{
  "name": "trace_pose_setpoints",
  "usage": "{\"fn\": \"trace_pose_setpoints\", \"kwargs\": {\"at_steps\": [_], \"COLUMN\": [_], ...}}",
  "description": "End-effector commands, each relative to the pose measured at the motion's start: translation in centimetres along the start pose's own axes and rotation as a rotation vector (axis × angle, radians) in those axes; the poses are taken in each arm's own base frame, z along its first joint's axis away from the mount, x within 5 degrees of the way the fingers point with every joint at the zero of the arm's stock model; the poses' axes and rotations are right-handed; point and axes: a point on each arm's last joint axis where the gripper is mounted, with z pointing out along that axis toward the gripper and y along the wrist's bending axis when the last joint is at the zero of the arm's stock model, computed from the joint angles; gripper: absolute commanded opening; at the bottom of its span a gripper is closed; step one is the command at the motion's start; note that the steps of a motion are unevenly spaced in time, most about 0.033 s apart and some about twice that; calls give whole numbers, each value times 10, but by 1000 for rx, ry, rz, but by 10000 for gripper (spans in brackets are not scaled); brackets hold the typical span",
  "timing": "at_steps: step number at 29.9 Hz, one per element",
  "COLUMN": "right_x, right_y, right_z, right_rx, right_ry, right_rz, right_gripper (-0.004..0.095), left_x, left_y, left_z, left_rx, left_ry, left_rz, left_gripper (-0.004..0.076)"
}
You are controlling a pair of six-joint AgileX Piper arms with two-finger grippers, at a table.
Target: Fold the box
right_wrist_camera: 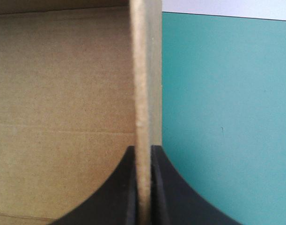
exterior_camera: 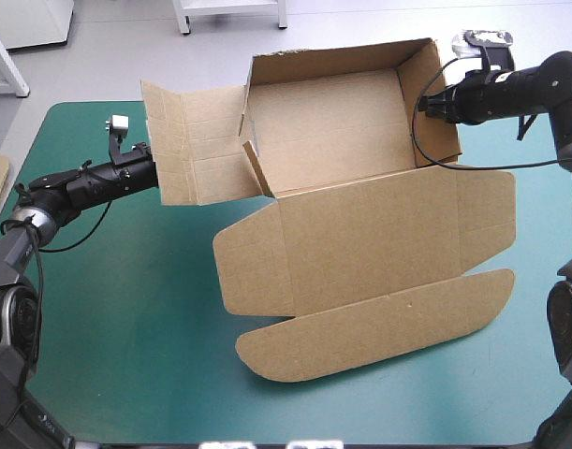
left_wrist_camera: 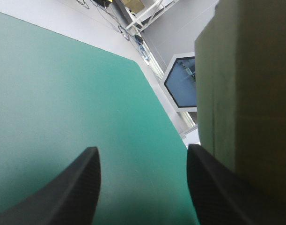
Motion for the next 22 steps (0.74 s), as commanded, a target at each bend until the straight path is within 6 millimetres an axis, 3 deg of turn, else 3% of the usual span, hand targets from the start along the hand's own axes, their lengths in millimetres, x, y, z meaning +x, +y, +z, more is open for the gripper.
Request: {"fn": "trace_pose_setpoints", "kwargs": {"at_steps": [1, 15, 22], "right_x": [-14, -13, -11], "right_y": [10, 0, -4], "right_z": [-25, -14, -11], "right_rx": [-15, 34, 64], "right_ry": [-125, -114, -91], "right_rz": [8, 7, 10], "right_gripper": [-17, -17, -17], "left_x": [-9, -5, -19], "left_y": [-40, -91, -110], "left_z": [1, 38, 40], "left_rx": [196, 322, 329], "left_ry": [-33, 55, 73], "left_rz": [21, 105, 145], "left_gripper": [403, 403, 403]}}
